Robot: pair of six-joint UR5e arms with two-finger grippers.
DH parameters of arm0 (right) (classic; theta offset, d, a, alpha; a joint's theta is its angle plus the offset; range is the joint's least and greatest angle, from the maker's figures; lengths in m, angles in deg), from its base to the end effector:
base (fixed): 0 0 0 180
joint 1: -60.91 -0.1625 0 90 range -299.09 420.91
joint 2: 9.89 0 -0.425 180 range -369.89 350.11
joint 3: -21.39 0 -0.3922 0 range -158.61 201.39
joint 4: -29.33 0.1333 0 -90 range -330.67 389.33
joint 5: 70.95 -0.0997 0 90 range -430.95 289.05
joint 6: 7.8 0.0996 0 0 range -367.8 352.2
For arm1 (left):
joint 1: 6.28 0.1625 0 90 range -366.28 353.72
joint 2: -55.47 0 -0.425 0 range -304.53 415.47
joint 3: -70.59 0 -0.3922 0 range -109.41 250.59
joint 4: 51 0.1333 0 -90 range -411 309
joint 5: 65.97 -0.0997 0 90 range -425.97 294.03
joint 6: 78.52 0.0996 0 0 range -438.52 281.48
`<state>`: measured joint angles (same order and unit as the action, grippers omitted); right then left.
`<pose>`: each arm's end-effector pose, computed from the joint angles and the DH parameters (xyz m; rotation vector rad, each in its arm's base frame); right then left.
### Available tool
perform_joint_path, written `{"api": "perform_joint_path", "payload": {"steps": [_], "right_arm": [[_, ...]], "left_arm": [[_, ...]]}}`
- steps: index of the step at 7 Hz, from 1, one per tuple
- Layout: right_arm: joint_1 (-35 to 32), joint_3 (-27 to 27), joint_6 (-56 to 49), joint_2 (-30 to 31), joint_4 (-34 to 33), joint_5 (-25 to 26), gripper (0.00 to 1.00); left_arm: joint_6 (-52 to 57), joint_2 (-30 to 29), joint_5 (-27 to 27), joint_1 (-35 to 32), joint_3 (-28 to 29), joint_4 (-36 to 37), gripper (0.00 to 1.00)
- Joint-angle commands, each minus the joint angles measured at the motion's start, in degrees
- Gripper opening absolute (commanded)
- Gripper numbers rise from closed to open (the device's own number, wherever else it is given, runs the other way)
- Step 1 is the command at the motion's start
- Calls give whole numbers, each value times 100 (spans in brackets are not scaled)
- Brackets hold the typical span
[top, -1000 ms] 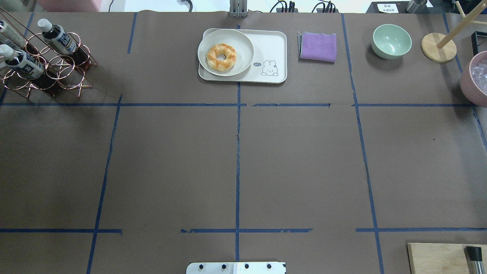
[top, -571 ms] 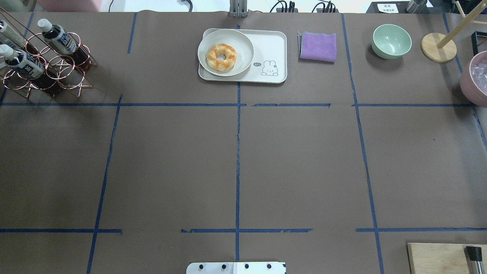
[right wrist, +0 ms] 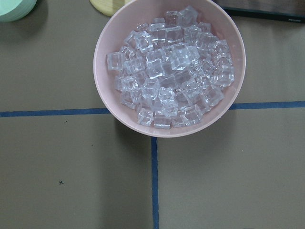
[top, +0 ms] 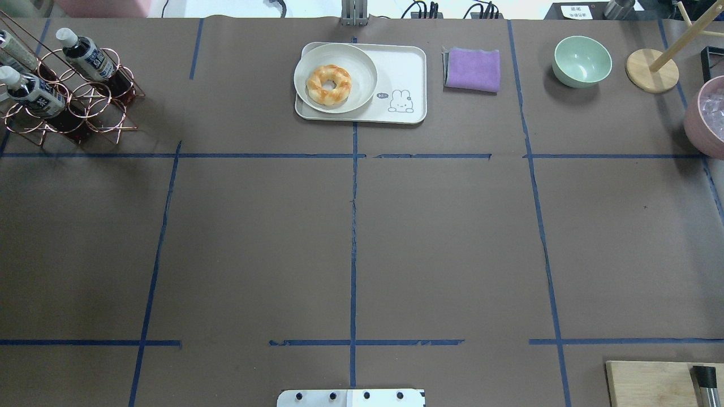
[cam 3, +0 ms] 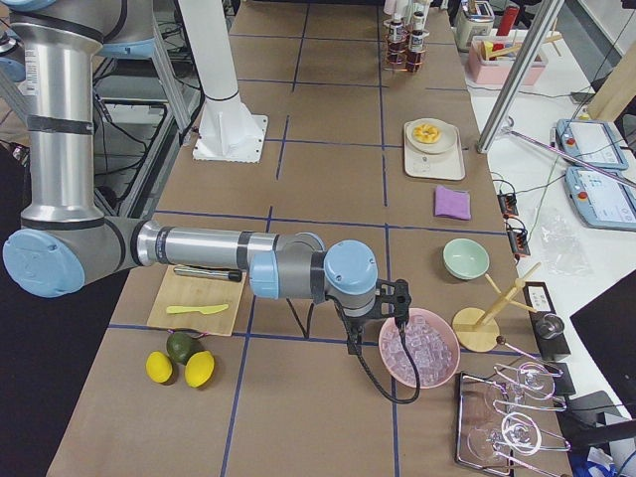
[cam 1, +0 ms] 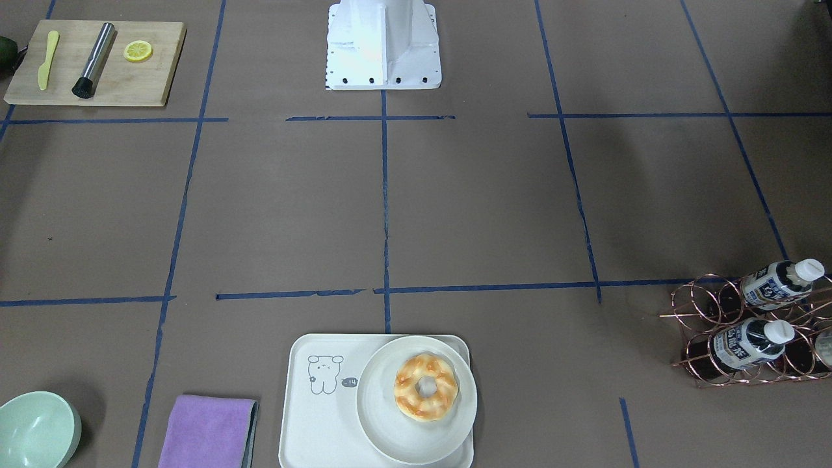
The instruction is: Place tea on tray
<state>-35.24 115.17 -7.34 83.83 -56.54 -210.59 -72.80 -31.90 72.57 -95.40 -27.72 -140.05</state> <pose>0.1073 -0.4599 0.6432 0.1114 -0.8617 0.0763 -0.0513 -0.4764 0.6057 0.1133 0.8434 0.1431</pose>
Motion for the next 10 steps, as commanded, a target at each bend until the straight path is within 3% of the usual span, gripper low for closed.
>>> {"api": "perform_joint_path", "payload": {"steps": [1, 2, 4, 8, 10], "right_arm": [[0, -17, 7, 6, 9, 16, 100], [0, -17, -2, 6, 18, 24, 100], [0, -8, -2, 6, 27, 24, 100], [18, 62, -2, -20, 18, 25, 100], [18, 106, -2, -38, 18, -2, 100]], "left_arm": [[-1093, 18, -20, 0, -136, -1474, 100], [-1474, 62, -46, 0, -40, -2528, 100], [-2841, 123, -230, 0, 4, -3859, 100], [-4988, 97, -2265, 1103, -83, -5383, 100], [-5326, 53, -3039, 1667, -13, -5771, 100]]}}
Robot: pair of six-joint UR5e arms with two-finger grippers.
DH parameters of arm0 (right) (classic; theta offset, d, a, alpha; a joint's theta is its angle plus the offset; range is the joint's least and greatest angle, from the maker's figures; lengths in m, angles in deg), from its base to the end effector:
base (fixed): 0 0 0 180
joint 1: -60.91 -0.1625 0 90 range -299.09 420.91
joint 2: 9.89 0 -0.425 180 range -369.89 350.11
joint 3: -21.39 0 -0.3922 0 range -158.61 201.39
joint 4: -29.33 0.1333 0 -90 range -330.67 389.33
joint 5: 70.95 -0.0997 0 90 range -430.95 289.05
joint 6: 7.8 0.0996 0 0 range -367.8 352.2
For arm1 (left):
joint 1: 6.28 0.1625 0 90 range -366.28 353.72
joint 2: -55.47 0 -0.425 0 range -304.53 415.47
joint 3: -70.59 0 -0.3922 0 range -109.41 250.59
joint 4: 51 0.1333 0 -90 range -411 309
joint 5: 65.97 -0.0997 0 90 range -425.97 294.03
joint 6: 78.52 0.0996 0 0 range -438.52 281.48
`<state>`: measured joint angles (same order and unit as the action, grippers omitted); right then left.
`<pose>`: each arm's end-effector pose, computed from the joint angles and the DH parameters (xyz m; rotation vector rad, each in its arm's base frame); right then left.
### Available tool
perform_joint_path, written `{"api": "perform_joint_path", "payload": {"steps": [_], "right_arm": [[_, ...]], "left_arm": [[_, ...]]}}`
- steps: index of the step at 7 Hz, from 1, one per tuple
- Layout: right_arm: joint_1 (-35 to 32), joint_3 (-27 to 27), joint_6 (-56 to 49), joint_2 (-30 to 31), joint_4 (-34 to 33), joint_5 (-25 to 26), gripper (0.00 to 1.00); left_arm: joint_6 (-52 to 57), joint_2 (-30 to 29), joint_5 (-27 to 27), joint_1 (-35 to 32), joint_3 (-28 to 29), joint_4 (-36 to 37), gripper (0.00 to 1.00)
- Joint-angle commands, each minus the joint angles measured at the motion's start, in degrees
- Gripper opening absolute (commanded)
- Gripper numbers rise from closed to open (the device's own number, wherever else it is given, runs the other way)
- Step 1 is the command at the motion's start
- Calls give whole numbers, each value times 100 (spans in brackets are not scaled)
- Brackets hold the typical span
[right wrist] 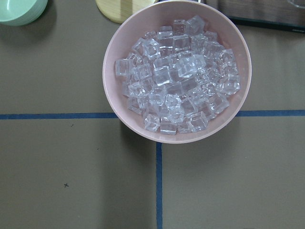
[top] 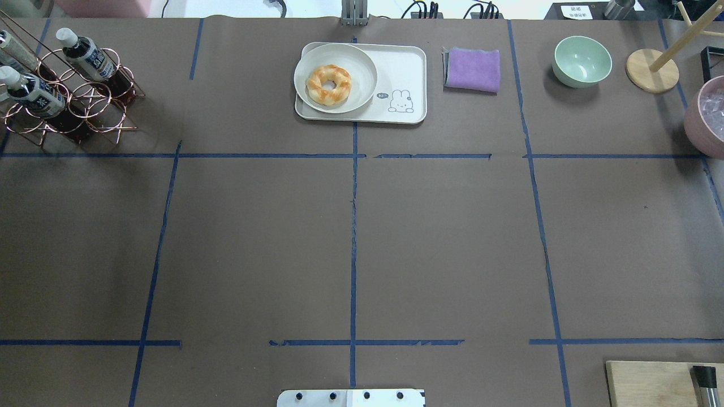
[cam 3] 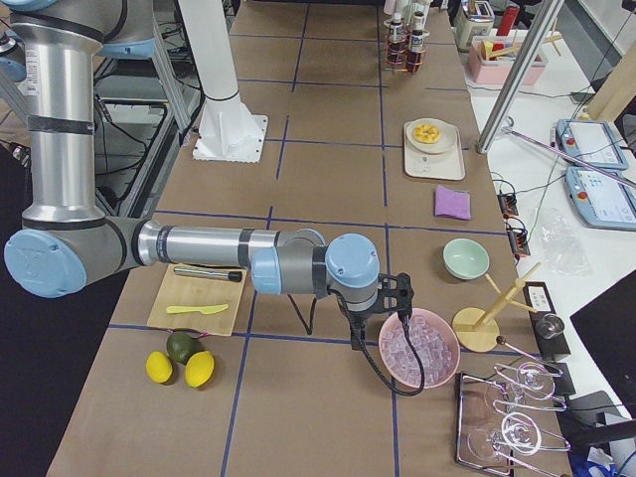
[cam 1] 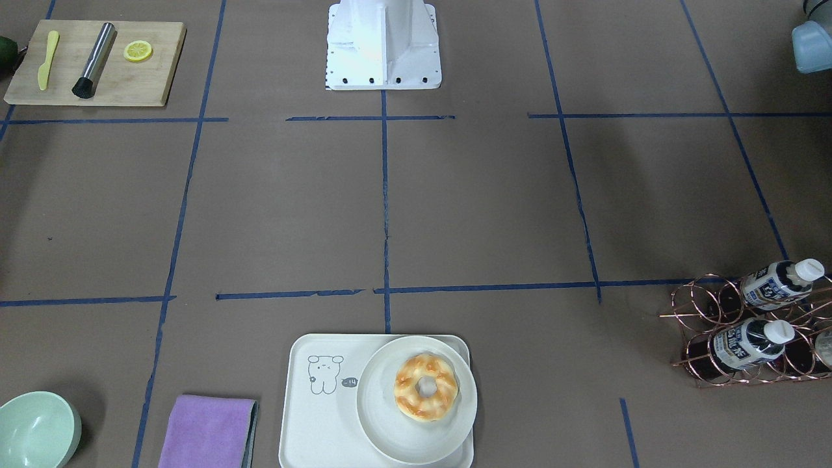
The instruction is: Place tea on tray
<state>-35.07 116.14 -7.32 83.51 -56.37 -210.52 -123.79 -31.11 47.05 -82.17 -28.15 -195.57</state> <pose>0.1064 -0.4639 0.6320 0.1338 -0.8591 0.0629 0.0290 -0.5026 0.5101 0.7160 0.8283 -0.2788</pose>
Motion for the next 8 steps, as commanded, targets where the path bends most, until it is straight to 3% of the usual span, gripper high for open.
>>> {"api": "perform_joint_path", "payload": {"steps": [1, 2, 6, 7, 8], "right_arm": [[1, -52, 4, 2, 10, 18, 100], [-8, -70, 4, 20, 2, -17, 100], [1, -52, 13, 2, 1, -131, 100], [1, -52, 13, 2, -7, -184, 100], [1, -61, 13, 2, -7, -184, 100]], "left_arm": [[-245, -43, -1005, 712, 47, -247, 100], [-245, -174, -1306, 959, 108, -195, 100], [-227, -632, -1344, 1014, 908, -274, 91], [-236, -632, -1344, 1014, 909, -274, 83], [-254, -632, -1344, 1014, 900, -274, 68]]}}
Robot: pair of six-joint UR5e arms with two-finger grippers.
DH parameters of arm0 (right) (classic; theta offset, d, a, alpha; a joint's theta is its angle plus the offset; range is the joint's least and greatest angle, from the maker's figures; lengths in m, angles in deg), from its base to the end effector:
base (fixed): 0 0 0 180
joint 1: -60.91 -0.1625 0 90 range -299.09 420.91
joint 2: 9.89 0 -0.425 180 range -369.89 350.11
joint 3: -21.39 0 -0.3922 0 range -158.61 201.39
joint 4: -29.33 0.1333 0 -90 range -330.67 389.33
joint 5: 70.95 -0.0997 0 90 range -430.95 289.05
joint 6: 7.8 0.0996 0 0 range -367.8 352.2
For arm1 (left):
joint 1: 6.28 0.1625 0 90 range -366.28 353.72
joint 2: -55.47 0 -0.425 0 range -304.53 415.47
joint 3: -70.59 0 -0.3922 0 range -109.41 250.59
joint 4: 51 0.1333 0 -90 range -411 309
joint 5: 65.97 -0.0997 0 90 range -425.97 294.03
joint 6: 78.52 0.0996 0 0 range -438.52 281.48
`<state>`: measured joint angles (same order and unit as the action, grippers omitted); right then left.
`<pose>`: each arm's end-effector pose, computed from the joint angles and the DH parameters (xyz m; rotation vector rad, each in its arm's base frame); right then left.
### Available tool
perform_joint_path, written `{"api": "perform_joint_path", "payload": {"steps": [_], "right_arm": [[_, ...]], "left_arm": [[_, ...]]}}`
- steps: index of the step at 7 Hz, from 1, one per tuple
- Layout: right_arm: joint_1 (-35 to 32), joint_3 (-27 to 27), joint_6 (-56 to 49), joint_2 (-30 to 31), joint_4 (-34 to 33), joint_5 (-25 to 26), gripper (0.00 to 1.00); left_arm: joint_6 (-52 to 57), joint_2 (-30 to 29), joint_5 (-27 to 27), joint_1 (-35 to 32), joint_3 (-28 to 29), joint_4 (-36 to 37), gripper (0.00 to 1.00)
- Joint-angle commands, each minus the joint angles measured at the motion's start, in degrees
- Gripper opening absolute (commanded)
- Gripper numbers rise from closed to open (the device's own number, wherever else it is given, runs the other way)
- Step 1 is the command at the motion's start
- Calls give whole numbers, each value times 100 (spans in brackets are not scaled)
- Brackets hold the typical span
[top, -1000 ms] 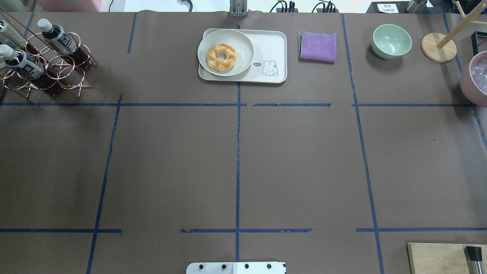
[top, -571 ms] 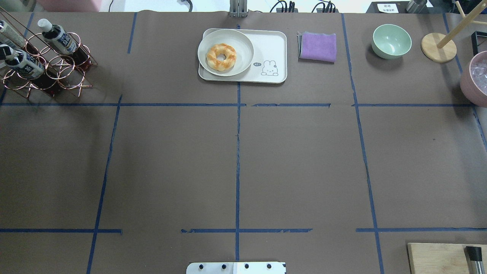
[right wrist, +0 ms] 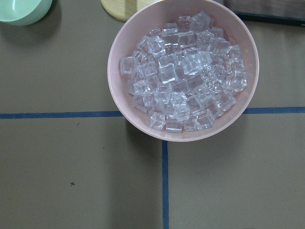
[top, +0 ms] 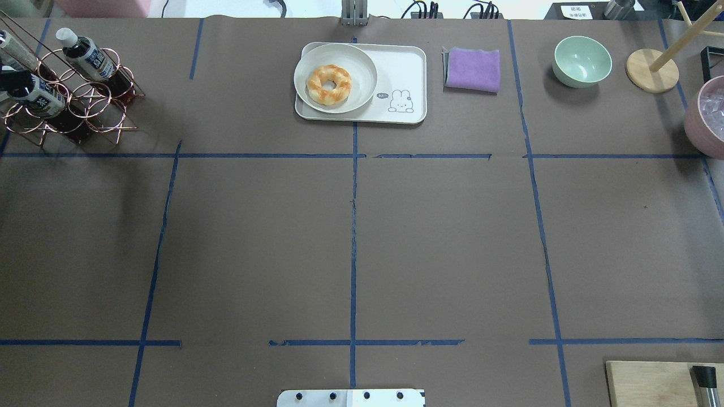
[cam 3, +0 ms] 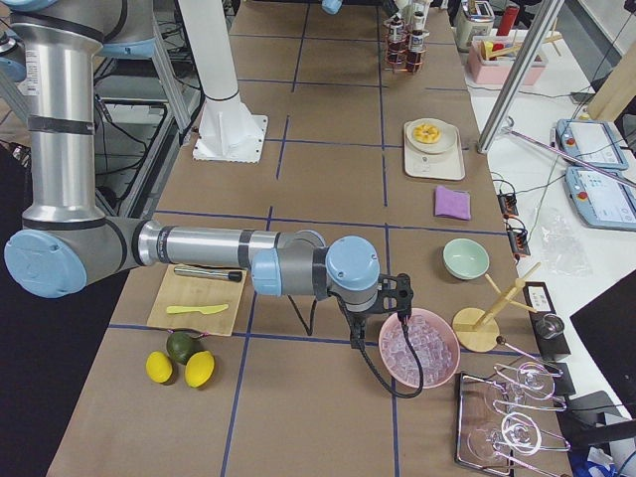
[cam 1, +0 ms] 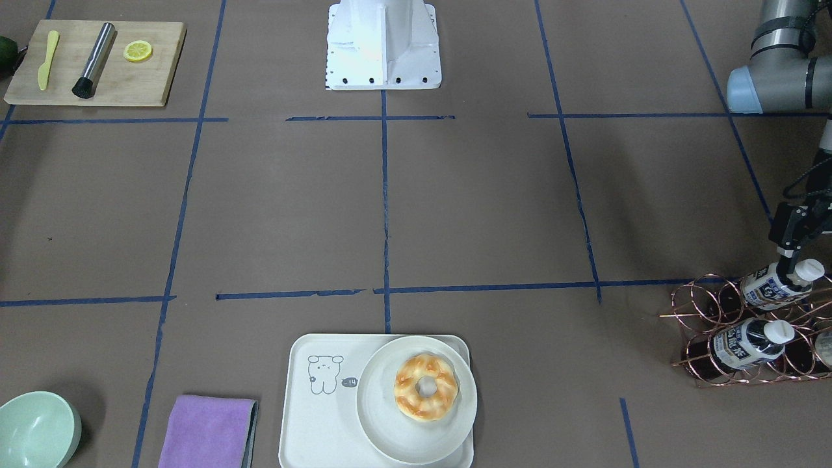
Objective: Place tea on tray
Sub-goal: 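Reach the left gripper into the copper rack and grasp a dark tea bottle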
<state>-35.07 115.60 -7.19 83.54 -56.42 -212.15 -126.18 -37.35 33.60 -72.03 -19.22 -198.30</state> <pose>0.1045 -0.4632 0.6348 0.1236 -0.8883 0.0680 0.1185 -0.5473 0.5319 0.7583 0.7378 -0.2826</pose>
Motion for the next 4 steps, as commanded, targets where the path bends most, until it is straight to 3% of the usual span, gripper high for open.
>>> {"api": "perform_joint_path", "payload": {"steps": [1, 2, 3, 4], "right_arm": [[0, 1, 0, -9, -3, -21, 100], [-9, 1, 0, -1, -3, -21, 100], [-9, 1, 0, 0, -3, -30, 100], [-9, 10, 0, 0, -3, -56, 100]], "left_arm": [[-24, -9, 1, 1, -28, 8, 49], [-33, -26, 9, 1, -54, 8, 24], [-33, -26, 1, 1, -54, 60, 6], [-7, -35, 53, 1, -98, 78, 0]]}}
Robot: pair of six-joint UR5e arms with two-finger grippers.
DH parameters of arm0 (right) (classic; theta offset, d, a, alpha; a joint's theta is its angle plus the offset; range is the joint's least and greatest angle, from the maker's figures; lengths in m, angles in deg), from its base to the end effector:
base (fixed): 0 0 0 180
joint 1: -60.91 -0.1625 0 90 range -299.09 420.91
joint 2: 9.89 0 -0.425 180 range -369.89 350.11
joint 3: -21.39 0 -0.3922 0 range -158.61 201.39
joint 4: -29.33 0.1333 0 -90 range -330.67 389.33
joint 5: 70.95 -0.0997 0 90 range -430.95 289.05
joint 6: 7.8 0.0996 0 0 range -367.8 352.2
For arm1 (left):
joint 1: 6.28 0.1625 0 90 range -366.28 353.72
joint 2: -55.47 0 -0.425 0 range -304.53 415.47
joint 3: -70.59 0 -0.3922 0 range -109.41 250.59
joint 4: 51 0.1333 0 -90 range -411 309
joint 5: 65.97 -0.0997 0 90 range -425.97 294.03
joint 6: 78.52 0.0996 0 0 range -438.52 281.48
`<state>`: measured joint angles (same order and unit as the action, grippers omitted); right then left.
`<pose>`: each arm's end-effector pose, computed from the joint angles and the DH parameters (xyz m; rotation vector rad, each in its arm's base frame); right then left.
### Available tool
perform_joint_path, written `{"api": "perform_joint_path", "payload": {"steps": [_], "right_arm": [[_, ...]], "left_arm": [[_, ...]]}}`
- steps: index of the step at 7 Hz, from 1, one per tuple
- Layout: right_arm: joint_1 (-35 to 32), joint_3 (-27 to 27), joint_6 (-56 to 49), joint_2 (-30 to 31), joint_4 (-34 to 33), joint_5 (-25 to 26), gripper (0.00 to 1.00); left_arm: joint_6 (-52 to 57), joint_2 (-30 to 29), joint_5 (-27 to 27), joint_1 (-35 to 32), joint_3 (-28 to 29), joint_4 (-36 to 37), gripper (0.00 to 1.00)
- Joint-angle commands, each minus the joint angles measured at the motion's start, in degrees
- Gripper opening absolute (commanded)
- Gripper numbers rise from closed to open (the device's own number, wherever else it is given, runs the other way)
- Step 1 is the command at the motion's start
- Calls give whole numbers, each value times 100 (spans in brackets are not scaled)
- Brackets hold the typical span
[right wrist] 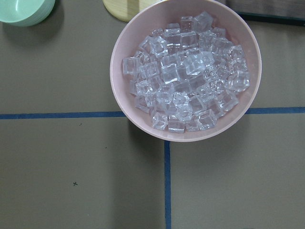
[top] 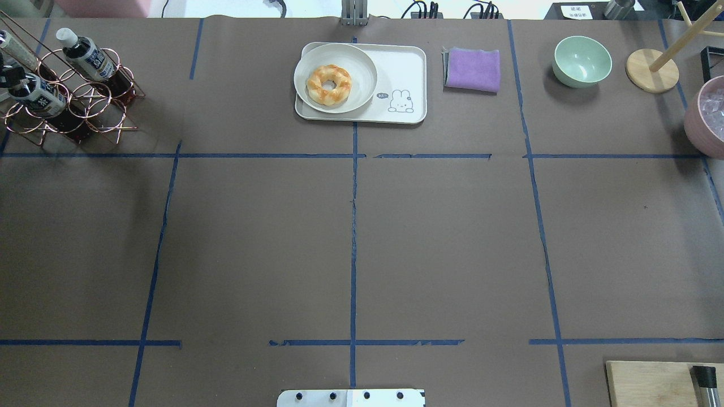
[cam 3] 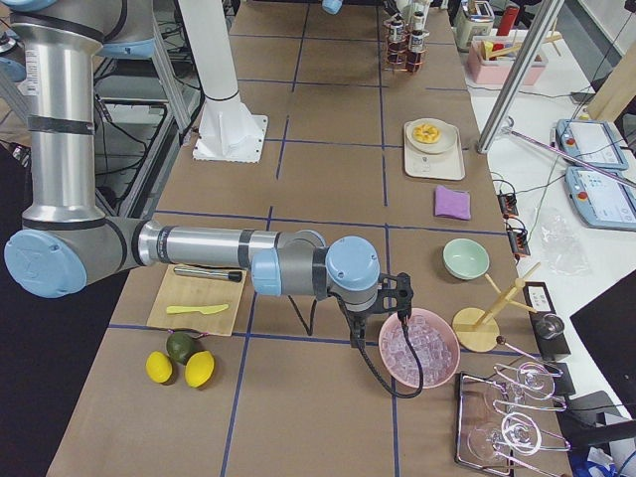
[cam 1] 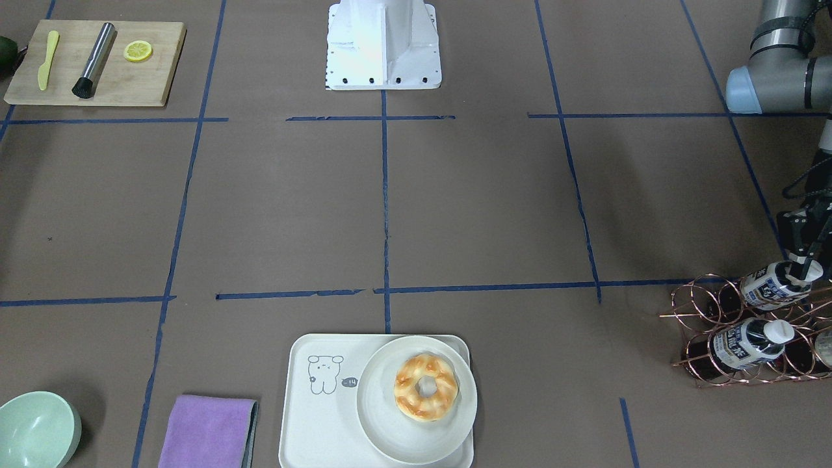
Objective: Place tea on tray
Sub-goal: 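Reach the left gripper into the copper rack and grasp a dark tea bottle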
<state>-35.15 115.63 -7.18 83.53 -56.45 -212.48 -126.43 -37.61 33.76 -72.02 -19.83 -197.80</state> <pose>0.1048 -0.4631 0.6341 0.1245 -0.8940 0.0690 0.1194 -0.5483 0.5250 0.7604 0.7452 -0.2839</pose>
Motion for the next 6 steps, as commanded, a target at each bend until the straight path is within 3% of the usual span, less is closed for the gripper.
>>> {"api": "perform_joint_path", "payload": {"steps": [1, 6], "right_arm": [[-1, -2, 0, 1, -17, -145, 100], [-1, -64, 0, -8, -44, -146, 100]], "left_arm": [[36, -9, 38, -9, -90, 45, 0], [525, -113, 38, -570, -582, 878, 0]]}}
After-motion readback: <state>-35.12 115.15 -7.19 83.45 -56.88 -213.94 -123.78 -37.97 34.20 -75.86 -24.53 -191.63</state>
